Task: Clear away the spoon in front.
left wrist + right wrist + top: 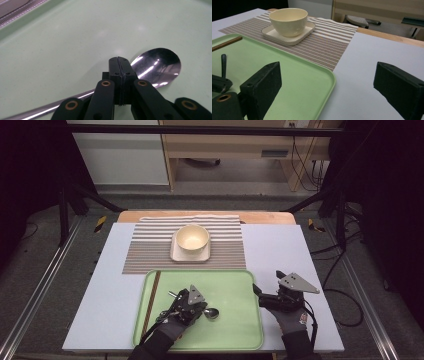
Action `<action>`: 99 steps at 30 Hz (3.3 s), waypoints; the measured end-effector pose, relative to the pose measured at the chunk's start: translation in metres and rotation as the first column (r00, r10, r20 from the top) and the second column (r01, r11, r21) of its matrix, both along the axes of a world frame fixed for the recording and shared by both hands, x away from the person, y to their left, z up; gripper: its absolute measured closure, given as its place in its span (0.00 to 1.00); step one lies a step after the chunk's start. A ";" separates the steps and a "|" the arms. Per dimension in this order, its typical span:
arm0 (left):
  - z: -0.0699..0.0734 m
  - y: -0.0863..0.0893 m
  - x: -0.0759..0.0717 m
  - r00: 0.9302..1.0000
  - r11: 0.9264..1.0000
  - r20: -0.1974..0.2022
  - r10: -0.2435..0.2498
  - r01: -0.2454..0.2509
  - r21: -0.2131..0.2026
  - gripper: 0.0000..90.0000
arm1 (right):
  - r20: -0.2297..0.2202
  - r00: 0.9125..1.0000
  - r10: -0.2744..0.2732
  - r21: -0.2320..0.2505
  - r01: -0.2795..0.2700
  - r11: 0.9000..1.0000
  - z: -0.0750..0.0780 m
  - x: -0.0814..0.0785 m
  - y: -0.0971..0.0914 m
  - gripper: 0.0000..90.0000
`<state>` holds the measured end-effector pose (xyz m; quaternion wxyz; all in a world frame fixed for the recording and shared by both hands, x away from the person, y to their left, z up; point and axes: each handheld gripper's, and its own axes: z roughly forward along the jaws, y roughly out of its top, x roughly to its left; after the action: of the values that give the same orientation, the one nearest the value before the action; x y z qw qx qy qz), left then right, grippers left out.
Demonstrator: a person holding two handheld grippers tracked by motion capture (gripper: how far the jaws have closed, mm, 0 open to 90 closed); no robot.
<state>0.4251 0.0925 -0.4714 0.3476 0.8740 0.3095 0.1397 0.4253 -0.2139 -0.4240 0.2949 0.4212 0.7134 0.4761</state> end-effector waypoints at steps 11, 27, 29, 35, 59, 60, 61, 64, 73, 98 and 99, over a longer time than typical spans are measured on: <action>0.001 0.019 -0.021 0.999 0.999 -0.003 -0.041 0.041 0.018 0.99 | 0.000 1.000 -0.001 -0.001 0.001 1.000 0.000 0.000 0.000 0.09; -0.001 0.024 -0.027 0.999 0.999 -0.012 -0.044 0.044 -0.012 0.99 | 0.004 1.000 0.001 0.000 -0.001 1.000 0.001 0.000 -0.001 0.09; 0.000 0.027 -0.028 0.999 0.999 -0.014 -0.048 0.047 -0.012 0.99 | 0.003 1.000 0.000 0.001 0.000 1.000 0.000 0.000 -0.001 0.09; 0.000 0.042 -0.032 0.999 0.999 -0.022 -0.037 0.037 -0.007 0.99 | 0.009 1.000 0.000 0.007 0.000 1.000 0.002 -0.001 -0.001 0.09; 0.007 0.074 -0.033 0.998 0.998 -0.014 0.061 -0.061 -0.026 0.99 | 0.007 1.000 0.001 0.004 -0.001 1.000 0.002 -0.001 0.000 0.09; 0.008 0.074 -0.032 0.998 0.997 -0.007 0.069 -0.069 -0.035 0.99 | 0.007 1.000 0.001 0.003 -0.001 1.000 0.002 -0.001 0.000 0.09; 0.010 0.073 -0.029 0.997 0.997 -0.002 0.072 -0.072 -0.040 0.99 | 0.006 1.000 0.000 0.002 0.000 1.000 0.002 -0.001 0.000 0.09; 0.012 0.068 -0.022 0.997 0.996 0.011 0.081 -0.080 -0.043 0.99 | 0.007 1.000 0.001 0.001 -0.001 1.000 0.002 -0.001 0.000 0.09; 0.004 0.058 -0.004 0.994 0.994 0.023 0.105 -0.105 -0.003 0.99 | 0.006 1.000 0.000 0.004 0.000 1.000 0.001 -0.001 0.000 0.09; 0.001 0.080 -0.006 0.988 0.988 0.024 0.149 -0.150 0.036 0.99 | -0.001 1.000 0.002 -0.002 -0.002 1.000 0.000 0.000 0.000 0.09; 0.001 0.081 -0.006 0.988 0.988 0.025 0.154 -0.154 0.031 0.99 | -0.001 1.000 0.002 -0.001 -0.002 1.000 0.000 0.000 0.000 0.09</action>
<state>0.4187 0.1733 -0.4704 0.3246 0.8515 0.3699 0.1809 0.4249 -0.2137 -0.4236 0.2942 0.4207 0.7143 0.4756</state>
